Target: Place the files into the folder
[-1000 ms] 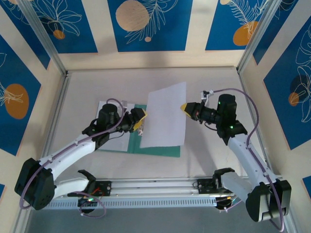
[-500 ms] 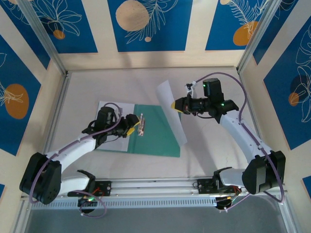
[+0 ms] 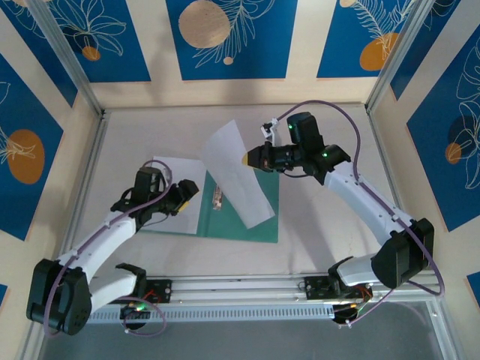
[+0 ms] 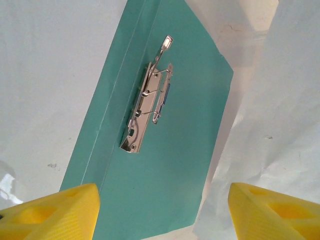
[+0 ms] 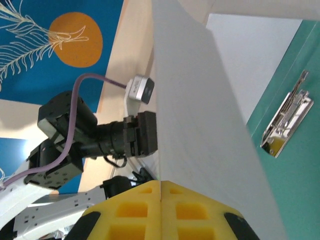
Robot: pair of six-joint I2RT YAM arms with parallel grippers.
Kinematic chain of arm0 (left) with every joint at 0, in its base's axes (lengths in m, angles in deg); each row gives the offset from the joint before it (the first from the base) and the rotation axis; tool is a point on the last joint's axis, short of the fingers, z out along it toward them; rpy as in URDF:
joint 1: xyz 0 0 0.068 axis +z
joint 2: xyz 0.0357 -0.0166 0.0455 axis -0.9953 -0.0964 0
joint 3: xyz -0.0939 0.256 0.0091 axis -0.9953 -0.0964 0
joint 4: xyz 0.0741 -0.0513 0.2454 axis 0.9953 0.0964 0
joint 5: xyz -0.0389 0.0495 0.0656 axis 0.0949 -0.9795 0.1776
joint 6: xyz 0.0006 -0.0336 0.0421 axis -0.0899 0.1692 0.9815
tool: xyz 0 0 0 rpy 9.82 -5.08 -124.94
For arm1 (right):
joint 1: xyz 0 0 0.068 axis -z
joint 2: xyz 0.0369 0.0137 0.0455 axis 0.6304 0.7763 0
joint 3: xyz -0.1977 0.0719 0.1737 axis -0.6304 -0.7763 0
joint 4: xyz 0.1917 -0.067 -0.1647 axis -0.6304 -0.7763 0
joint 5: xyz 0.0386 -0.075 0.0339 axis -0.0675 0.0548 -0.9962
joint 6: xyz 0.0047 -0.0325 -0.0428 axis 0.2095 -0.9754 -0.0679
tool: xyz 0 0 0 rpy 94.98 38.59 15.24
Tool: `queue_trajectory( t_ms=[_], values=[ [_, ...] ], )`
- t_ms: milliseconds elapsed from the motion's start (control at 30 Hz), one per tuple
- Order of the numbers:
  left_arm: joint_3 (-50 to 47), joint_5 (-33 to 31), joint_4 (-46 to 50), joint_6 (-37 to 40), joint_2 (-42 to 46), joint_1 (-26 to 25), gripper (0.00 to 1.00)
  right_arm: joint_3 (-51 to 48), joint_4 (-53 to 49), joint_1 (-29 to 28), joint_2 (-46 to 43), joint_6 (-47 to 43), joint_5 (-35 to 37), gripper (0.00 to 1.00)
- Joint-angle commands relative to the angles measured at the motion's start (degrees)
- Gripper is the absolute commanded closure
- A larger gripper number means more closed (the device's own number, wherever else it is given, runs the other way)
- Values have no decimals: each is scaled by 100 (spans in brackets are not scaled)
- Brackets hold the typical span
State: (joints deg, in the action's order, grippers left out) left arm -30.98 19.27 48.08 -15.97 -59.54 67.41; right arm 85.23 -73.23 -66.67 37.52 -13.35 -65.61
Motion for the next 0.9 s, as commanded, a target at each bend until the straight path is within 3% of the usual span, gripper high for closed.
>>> queue_trajectory(
  t_ms=[0, 400, 867],
  values=[
    [-43, -91, 315, 219, 125, 130, 31, -379, 522, -9, 142, 388, 336, 100],
    [-229, 23, 237, 217, 135, 255, 31, -1759, 1383, 199, 744, 365, 1537, 100],
    [-322, 184, 61, 123, 87, 291, 32, -2569, 1698, 261, 342, 398, 2334, 100]
  ],
)
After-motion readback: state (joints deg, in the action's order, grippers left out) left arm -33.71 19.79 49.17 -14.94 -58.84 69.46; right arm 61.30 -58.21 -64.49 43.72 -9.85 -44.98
